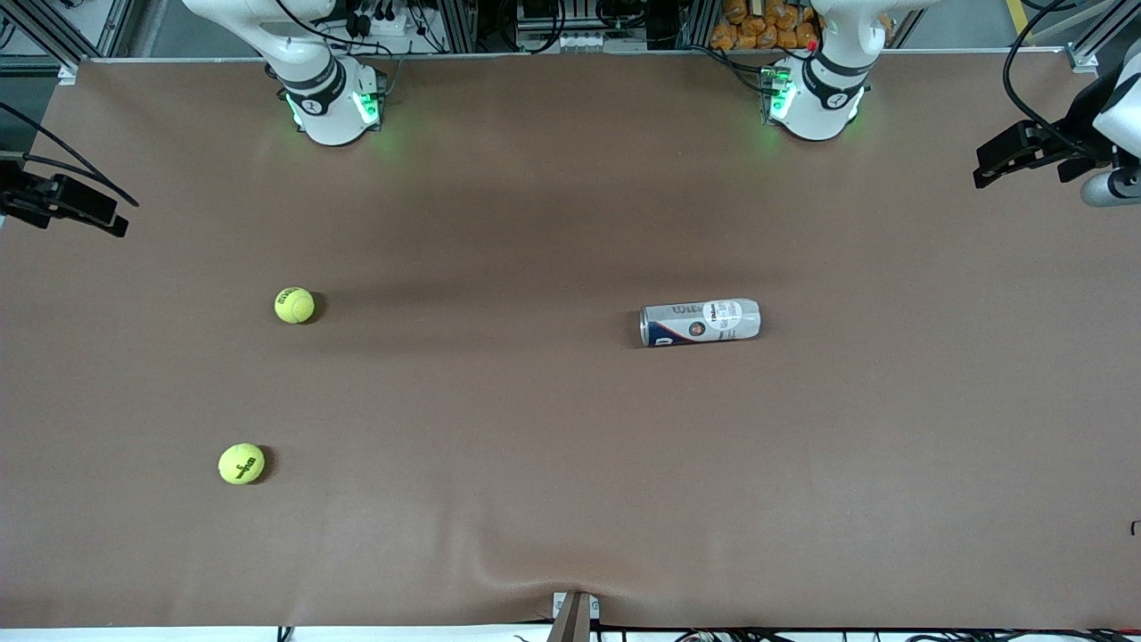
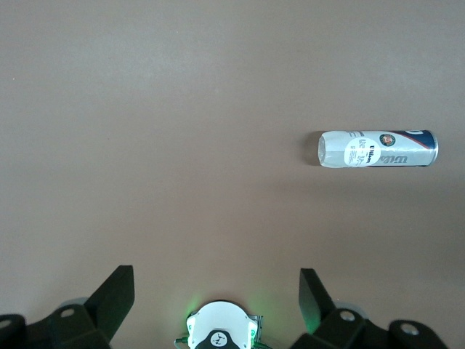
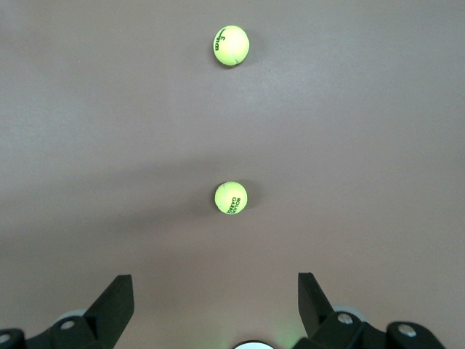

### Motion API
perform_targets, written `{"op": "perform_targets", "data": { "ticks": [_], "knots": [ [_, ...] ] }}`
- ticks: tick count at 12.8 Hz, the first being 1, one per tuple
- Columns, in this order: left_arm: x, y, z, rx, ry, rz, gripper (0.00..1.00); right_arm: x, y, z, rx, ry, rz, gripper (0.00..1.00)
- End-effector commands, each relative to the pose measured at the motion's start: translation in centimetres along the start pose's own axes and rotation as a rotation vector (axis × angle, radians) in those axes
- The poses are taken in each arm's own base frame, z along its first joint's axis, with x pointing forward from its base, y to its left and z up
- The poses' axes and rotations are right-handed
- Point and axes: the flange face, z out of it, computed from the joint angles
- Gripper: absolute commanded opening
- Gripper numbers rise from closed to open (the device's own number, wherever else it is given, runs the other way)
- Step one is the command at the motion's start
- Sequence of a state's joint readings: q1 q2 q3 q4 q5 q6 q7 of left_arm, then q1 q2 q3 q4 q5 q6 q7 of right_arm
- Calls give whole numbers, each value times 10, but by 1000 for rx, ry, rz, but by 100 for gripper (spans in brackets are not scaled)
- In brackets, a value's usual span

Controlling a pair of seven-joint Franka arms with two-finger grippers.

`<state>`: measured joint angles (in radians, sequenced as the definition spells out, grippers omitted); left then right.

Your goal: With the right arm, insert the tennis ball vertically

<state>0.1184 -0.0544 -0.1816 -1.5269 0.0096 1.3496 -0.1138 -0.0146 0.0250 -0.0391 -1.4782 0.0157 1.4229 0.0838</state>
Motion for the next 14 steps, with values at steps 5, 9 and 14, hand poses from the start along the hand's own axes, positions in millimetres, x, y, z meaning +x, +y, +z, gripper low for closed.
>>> {"op": "perform_targets", "data": {
  "ticks": [5,9,14],
  "knots": [
    [0,2,4,-8,-2,20,100,22,2,20,4,-15,14,100],
    [3,5,12,-7,-7,23,100,24,-1,20,8,-8,9,100],
    [14,28,39,0,-48,67,100,23,-4,26,6,-25,5,100]
  ]
}}
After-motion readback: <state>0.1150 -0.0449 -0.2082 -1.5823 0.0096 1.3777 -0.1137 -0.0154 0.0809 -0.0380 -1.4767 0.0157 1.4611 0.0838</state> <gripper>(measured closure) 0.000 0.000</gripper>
